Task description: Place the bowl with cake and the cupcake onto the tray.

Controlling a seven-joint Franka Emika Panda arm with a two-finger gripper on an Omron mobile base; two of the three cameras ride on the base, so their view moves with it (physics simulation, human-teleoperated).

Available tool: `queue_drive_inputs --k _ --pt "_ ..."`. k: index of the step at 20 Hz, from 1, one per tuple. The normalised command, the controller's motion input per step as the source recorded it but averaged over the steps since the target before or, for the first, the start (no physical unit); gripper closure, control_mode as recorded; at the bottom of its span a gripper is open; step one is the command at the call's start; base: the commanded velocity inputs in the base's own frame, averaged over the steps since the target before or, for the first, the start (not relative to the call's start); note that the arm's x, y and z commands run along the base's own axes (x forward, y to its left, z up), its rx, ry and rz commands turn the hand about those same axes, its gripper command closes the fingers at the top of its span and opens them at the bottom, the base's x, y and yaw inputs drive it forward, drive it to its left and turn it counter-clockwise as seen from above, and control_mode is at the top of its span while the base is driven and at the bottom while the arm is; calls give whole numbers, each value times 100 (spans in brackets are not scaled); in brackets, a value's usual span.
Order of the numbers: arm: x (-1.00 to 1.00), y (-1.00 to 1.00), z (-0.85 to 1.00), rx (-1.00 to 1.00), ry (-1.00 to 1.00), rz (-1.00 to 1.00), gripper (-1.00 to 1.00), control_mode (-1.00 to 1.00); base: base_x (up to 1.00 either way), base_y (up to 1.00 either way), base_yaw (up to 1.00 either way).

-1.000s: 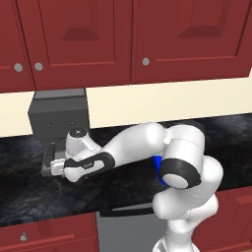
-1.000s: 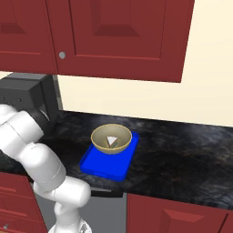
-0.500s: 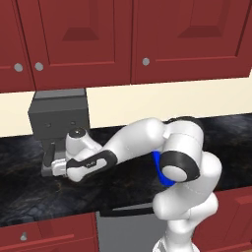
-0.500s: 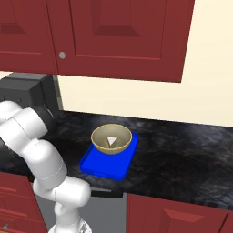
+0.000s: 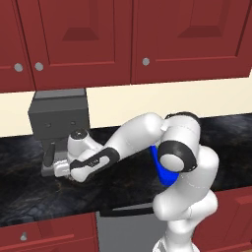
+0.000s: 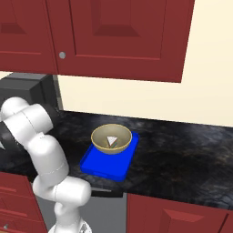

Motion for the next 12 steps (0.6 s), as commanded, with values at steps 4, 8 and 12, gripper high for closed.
queue_drive_inputs --k 4,8,12 --pt "6 1 -25 0 0 0 -100 -100 0 0 0" --pt "8 5 -19 0 1 0 -100 -100 0 0 0" --pt "1 11 -6 0 1 0 -100 -100 0 0 0"
